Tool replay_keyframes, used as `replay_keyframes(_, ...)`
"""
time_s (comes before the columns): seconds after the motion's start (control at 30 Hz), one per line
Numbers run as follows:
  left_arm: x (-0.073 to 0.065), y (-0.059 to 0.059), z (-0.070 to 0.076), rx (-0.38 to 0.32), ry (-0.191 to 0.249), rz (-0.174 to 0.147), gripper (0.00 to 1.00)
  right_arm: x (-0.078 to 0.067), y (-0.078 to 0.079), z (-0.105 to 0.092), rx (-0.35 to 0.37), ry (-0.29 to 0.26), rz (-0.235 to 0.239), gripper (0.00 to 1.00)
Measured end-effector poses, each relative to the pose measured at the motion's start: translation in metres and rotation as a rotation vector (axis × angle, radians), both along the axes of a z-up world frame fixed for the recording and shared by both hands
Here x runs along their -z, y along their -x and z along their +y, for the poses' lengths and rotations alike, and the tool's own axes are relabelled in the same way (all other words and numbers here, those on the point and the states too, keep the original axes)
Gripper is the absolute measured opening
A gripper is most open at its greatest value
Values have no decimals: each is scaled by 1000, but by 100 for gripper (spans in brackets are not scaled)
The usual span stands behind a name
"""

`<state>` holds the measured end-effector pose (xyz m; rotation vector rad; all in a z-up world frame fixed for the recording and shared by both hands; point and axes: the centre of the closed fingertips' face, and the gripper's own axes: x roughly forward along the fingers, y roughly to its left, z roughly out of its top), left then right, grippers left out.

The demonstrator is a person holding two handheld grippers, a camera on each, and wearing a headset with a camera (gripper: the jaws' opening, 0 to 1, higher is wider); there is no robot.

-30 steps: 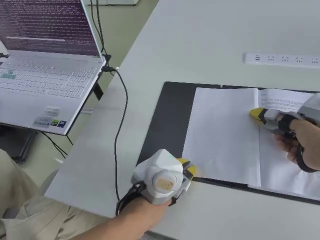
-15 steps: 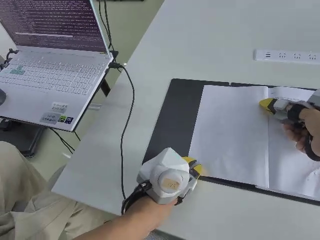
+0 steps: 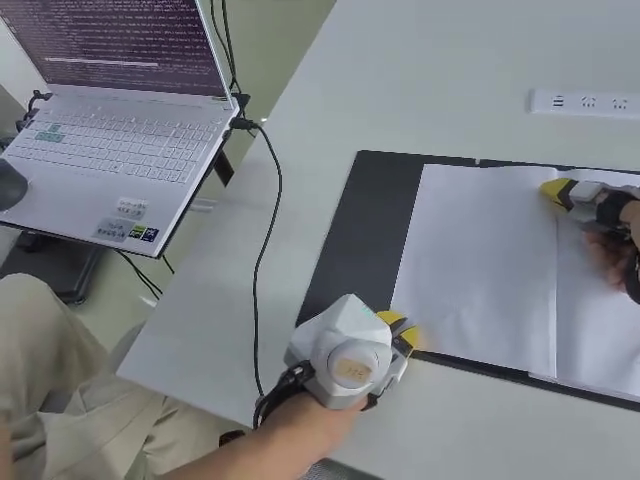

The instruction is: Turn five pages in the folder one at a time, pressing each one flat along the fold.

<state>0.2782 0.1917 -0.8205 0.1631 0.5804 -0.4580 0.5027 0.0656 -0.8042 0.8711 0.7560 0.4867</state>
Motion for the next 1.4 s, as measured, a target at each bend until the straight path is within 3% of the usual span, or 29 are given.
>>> replay_keyframes(0.5,1,-1,0,7,-2,-3,7,-1,-29,-6,108,-16,-54,0)
replay_keyframes(0.77,1,-1,0,9,-3,-3,7,-1,-35,-8,143,-44,-38,0)
replay_keyframes(1.2,0,-1,0,5,6,0,8,0,-24,-7,91,-42,-19,0)
replay_keyframes(1.4,-1,0,-1,9,2,0,7,-2,-7,-4,52,-29,-24,0)
